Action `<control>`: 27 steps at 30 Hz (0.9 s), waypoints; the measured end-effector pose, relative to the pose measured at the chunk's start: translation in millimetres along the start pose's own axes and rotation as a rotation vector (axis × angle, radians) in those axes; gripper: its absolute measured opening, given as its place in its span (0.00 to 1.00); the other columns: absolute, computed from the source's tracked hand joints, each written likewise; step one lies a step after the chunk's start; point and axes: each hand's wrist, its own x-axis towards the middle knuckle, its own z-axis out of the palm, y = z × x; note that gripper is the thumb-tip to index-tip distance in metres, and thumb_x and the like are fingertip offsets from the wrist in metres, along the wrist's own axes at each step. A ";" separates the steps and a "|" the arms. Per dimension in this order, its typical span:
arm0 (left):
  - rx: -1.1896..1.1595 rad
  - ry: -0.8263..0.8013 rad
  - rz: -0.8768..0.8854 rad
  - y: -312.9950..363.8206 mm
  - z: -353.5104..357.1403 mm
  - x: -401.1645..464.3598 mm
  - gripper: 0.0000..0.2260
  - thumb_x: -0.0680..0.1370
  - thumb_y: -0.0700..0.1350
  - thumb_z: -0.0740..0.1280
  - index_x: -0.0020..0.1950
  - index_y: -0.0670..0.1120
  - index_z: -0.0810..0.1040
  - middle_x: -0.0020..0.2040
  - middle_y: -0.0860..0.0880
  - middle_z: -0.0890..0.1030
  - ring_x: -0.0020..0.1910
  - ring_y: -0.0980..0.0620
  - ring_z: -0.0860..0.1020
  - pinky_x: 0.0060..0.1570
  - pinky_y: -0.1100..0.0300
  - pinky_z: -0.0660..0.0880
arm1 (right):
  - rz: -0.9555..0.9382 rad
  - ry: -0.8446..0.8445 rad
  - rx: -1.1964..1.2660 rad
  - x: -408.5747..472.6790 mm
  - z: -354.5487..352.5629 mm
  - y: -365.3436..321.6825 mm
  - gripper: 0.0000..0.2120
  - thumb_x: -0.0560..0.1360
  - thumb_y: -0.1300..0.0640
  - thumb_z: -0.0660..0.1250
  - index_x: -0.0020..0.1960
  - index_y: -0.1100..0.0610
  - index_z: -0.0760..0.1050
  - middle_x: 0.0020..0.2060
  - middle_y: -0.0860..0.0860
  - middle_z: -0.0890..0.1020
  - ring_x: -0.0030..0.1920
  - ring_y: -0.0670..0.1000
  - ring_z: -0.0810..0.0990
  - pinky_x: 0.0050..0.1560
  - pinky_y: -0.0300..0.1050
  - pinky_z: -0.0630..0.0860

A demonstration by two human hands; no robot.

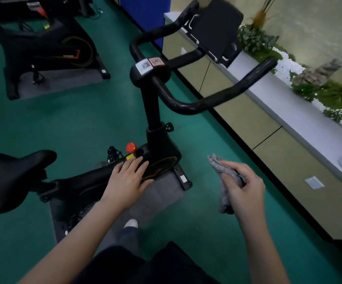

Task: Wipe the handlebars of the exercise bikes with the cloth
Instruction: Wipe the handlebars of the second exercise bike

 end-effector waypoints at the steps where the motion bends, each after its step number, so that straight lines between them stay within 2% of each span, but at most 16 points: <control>1: -0.001 0.009 0.007 -11.2 -7.0 11.5 0.27 0.79 0.61 0.53 0.75 0.50 0.60 0.75 0.50 0.62 0.75 0.50 0.58 0.70 0.52 0.57 | 0.000 0.016 -0.003 6.6 10.5 -5.4 0.17 0.70 0.72 0.66 0.45 0.52 0.81 0.47 0.49 0.83 0.49 0.42 0.80 0.50 0.30 0.73; 6: -0.030 0.043 0.087 -49.9 -35.2 61.2 0.24 0.79 0.57 0.59 0.72 0.47 0.66 0.71 0.49 0.69 0.72 0.48 0.64 0.67 0.51 0.62 | -0.010 0.080 -0.041 33.0 51.5 -30.0 0.21 0.70 0.72 0.66 0.44 0.44 0.79 0.47 0.44 0.82 0.48 0.36 0.78 0.48 0.26 0.71; 9: -0.080 0.079 0.123 -58.6 -49.5 84.2 0.23 0.78 0.55 0.63 0.70 0.45 0.69 0.69 0.46 0.72 0.70 0.45 0.67 0.65 0.49 0.65 | 0.000 0.093 -0.060 48.9 66.2 -39.9 0.22 0.70 0.73 0.67 0.43 0.44 0.78 0.46 0.42 0.81 0.47 0.35 0.78 0.48 0.25 0.70; 14: -0.123 0.121 0.158 -61.9 -64.2 115.7 0.24 0.79 0.56 0.60 0.71 0.46 0.68 0.70 0.48 0.70 0.70 0.47 0.66 0.65 0.51 0.64 | -0.051 0.095 -0.045 80.6 77.1 -56.3 0.19 0.70 0.74 0.66 0.47 0.51 0.80 0.48 0.47 0.82 0.50 0.40 0.79 0.54 0.38 0.74; 17: -0.143 0.144 0.153 -58.9 -73.1 132.2 0.24 0.79 0.56 0.59 0.72 0.47 0.66 0.71 0.48 0.68 0.71 0.48 0.65 0.66 0.51 0.63 | -0.107 0.098 -0.024 105.8 78.8 -65.2 0.19 0.71 0.74 0.66 0.48 0.51 0.80 0.49 0.50 0.81 0.50 0.43 0.79 0.53 0.40 0.75; 20: -0.159 0.163 0.135 -56.2 -81.7 144.6 0.24 0.79 0.56 0.59 0.72 0.47 0.66 0.71 0.48 0.68 0.71 0.48 0.65 0.66 0.51 0.62 | -0.151 0.065 -0.011 135.2 80.1 -72.3 0.18 0.71 0.73 0.66 0.49 0.51 0.80 0.48 0.51 0.81 0.50 0.46 0.79 0.52 0.40 0.76; 24: -0.182 0.209 0.091 -54.8 -91.4 153.3 0.23 0.78 0.53 0.62 0.71 0.45 0.68 0.70 0.47 0.70 0.69 0.46 0.68 0.64 0.50 0.65 | -0.145 -0.024 -0.021 174.9 94.5 -79.5 0.19 0.71 0.71 0.66 0.47 0.47 0.80 0.47 0.47 0.82 0.49 0.43 0.79 0.50 0.36 0.74; 27: -0.197 0.241 0.087 -55.4 -97.1 157.1 0.23 0.77 0.52 0.64 0.70 0.43 0.69 0.68 0.45 0.71 0.67 0.44 0.69 0.62 0.49 0.67 | -0.136 -0.149 -0.065 202.1 116.5 -85.2 0.14 0.71 0.69 0.66 0.48 0.51 0.81 0.48 0.47 0.83 0.50 0.43 0.80 0.53 0.40 0.76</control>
